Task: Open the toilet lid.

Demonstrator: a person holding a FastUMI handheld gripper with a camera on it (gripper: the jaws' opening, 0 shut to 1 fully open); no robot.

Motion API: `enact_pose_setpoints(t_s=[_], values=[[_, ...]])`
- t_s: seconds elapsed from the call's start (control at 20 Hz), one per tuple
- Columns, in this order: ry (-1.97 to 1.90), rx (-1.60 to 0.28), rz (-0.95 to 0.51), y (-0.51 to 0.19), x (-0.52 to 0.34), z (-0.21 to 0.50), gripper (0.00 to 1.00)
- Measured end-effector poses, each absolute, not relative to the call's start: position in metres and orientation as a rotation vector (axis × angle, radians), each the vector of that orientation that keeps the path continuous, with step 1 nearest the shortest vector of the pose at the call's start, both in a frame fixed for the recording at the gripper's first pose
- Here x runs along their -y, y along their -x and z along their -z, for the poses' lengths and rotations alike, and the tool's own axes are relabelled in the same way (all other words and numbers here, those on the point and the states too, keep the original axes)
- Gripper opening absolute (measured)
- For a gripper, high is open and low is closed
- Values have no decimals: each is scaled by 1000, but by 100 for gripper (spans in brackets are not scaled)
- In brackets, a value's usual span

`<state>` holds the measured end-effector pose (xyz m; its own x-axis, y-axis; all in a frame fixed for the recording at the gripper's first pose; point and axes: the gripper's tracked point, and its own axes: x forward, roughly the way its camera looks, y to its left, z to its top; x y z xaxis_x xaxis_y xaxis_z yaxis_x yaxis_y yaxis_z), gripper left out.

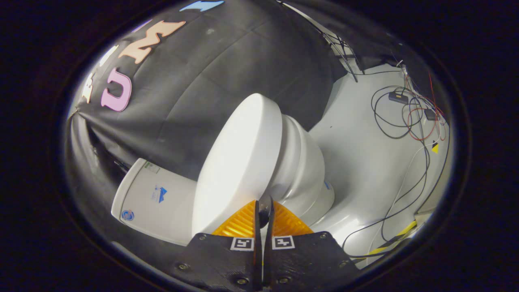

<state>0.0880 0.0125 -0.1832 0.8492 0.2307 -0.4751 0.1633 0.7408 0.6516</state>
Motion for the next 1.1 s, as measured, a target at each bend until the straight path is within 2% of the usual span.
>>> enact_pose_setpoints(t_s=[0.55, 1.1], values=[[-564, -497, -53, -90, -1, 164, 2], [-294, -370, -143, -95, -2, 137, 2]])
